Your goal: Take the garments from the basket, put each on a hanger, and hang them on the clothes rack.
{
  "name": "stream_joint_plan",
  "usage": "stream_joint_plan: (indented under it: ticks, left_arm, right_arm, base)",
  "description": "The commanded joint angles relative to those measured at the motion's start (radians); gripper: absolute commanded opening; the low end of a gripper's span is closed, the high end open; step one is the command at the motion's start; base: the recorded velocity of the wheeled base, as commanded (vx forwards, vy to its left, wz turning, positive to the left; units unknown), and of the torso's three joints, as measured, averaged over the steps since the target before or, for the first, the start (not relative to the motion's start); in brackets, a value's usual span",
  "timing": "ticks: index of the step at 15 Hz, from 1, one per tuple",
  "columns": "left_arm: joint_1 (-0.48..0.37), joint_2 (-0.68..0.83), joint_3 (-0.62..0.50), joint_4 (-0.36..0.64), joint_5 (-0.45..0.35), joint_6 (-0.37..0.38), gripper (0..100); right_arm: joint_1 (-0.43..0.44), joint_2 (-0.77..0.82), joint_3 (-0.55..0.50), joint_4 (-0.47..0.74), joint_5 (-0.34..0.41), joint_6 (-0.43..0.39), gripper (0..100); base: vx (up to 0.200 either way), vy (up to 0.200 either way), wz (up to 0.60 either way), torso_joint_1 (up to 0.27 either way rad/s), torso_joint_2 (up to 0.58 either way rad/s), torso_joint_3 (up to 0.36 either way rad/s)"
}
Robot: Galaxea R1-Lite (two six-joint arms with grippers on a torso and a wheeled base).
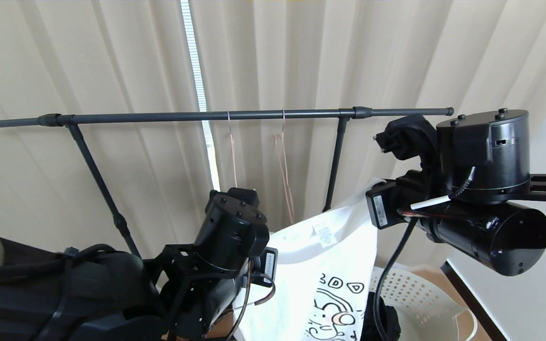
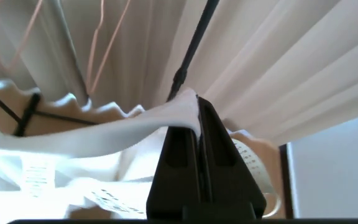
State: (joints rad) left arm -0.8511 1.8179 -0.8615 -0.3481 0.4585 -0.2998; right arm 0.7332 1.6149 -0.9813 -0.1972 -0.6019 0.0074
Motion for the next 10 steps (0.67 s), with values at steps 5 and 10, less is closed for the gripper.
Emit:
stream_joint_plan:
  ticks: [5,10]
  left_arm:
    - [0.018,-0.074,-0.208,0.334,0.042,0.05,0]
    - [0.056,-0.074,-0.283,0.474,0.043,0.054,0]
  right_arm:
    - [0.0,0.014,0.021,0.007,0.004,-0.118,0]
    - [0.0,0.023,-0.016,0.015,0.005,-0.055,0]
  base:
    - [0.0,0.0,0.0,0.0,0.0,0.0]
    - [0.0,0.0,0.0,0.0,0.0,0.0]
